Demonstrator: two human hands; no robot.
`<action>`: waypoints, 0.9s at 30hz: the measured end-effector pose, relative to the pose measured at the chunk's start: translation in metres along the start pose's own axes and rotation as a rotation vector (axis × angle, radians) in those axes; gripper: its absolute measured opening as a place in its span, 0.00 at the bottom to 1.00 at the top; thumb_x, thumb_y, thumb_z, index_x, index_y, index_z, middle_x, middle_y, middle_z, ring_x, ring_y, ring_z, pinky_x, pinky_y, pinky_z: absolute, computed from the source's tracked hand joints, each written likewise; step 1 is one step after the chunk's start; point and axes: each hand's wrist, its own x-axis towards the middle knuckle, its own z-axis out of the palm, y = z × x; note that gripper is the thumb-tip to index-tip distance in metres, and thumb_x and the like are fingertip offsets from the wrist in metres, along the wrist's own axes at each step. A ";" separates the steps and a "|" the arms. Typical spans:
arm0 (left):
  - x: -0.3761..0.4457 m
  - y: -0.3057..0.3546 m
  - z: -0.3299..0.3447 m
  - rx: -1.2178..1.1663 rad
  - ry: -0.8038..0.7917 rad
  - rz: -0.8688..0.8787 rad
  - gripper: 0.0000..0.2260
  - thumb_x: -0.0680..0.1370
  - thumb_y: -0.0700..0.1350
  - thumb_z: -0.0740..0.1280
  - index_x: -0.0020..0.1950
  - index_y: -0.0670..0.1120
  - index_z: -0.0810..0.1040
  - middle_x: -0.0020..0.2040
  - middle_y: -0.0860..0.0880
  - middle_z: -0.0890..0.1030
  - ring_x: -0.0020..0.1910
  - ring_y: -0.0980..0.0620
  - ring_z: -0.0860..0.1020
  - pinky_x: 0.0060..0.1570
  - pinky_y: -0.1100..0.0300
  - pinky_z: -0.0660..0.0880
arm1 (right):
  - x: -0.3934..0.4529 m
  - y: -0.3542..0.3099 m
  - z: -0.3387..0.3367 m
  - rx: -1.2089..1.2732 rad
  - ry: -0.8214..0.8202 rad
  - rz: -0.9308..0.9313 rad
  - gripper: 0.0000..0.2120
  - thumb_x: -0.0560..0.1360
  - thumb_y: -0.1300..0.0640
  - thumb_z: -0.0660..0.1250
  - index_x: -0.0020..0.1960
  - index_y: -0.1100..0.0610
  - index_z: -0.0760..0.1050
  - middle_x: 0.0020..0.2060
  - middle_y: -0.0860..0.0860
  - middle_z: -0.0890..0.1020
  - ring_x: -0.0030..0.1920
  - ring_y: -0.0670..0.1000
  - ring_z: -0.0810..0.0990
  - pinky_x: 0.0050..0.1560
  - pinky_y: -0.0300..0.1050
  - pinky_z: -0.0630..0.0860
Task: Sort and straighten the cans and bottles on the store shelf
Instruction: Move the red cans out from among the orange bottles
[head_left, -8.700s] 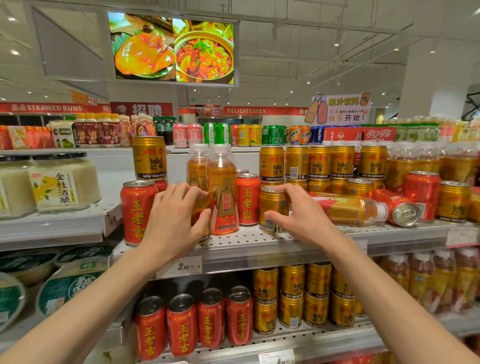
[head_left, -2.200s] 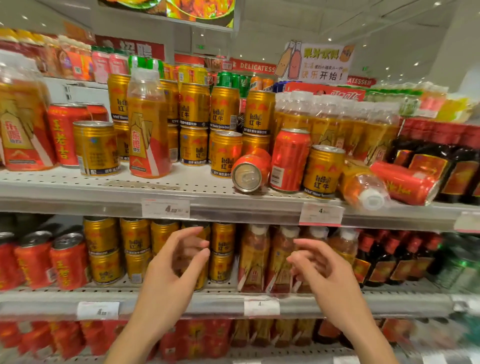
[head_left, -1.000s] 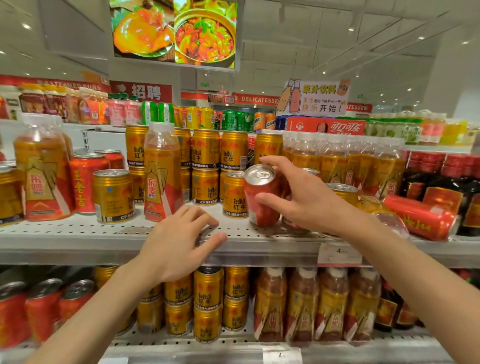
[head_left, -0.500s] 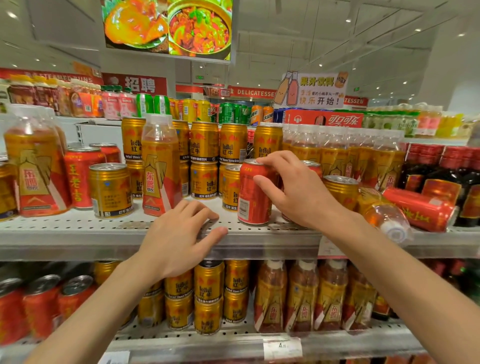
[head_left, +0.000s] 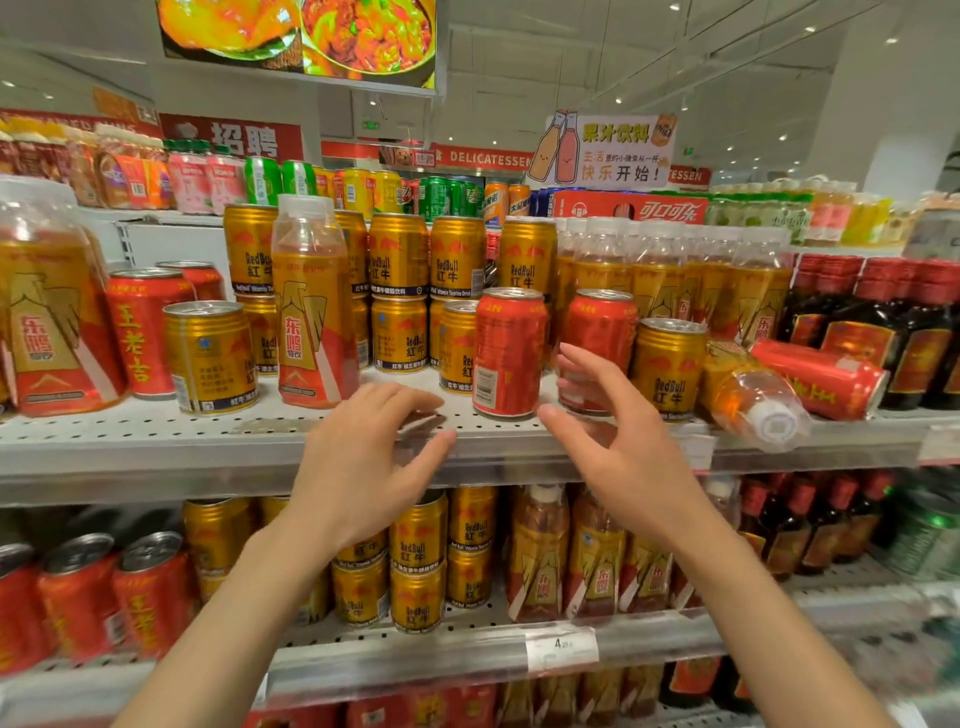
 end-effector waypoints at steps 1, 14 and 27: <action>-0.006 0.006 0.000 -0.098 0.010 -0.012 0.18 0.77 0.63 0.62 0.60 0.54 0.79 0.54 0.60 0.80 0.55 0.60 0.77 0.54 0.55 0.77 | -0.012 0.002 -0.002 0.039 0.021 0.015 0.24 0.80 0.51 0.68 0.74 0.45 0.69 0.68 0.40 0.75 0.66 0.35 0.74 0.55 0.23 0.73; -0.109 0.121 0.084 -0.654 0.073 -0.536 0.09 0.77 0.47 0.70 0.57 0.56 0.80 0.51 0.56 0.84 0.53 0.55 0.81 0.56 0.57 0.77 | -0.136 0.123 -0.074 0.321 0.023 0.585 0.13 0.78 0.53 0.69 0.62 0.47 0.77 0.47 0.48 0.85 0.44 0.47 0.86 0.50 0.46 0.82; -0.109 0.187 0.124 -0.655 -0.028 -0.646 0.09 0.78 0.49 0.70 0.58 0.57 0.80 0.49 0.57 0.84 0.52 0.57 0.82 0.54 0.58 0.78 | -0.160 0.180 -0.150 0.269 0.051 0.682 0.11 0.77 0.57 0.71 0.59 0.50 0.79 0.44 0.51 0.86 0.41 0.48 0.86 0.47 0.47 0.82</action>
